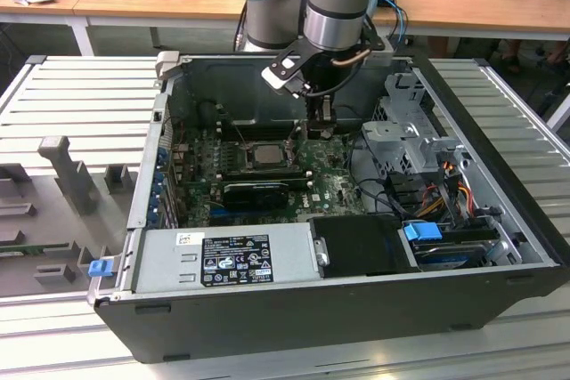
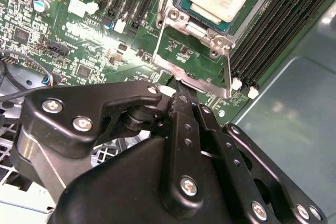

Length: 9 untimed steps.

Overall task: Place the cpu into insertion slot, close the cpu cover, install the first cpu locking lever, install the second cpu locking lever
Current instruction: 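Close the cpu cover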

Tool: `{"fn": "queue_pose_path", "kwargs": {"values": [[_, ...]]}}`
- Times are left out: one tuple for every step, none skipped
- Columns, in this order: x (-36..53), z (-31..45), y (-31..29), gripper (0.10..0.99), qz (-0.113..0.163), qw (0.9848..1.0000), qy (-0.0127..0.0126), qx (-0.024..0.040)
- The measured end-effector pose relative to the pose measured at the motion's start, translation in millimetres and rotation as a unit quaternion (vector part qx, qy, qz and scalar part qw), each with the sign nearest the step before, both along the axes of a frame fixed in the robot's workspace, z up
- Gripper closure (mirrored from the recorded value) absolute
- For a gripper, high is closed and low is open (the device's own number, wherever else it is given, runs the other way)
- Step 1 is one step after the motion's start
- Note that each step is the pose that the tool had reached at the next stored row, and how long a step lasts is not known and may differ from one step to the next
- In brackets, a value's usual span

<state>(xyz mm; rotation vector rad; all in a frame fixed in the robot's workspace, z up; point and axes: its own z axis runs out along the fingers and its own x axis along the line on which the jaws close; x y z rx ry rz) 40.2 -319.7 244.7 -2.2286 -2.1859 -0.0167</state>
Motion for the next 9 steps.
{"fn": "queue_pose_path", "kwargs": {"values": [[-0.6,-0.1,0.0,0.980,0.000,1.0000,-0.0001,0.0001],[-1.0,-0.1,0.0,0.980,0.000,1.0000,-0.0001,0.0000],[-2.1,-0.1,0.0,0.980,0.000,1.0000,-0.0004,0.0000],[-3.0,-0.1,0.0,0.980,0.000,1.0000,-0.0006,0.0000],[-4.0,-0.1,0.0,0.980,0.000,1.0000,-0.0009,0.0000],[-5.0,-0.1,0.0,0.980,0.000,1.0000,-0.0011,0.0000],[-7.2,-0.1,0.0,0.980,0.000,1.0000,-0.0015,0.0000],[-9.0,-0.1,0.0,0.980,0.000,1.0000,-0.0018,0.0000],[-10.1,-0.1,0.0,0.980,0.000,1.0000,-0.0018,0.0000]]}}
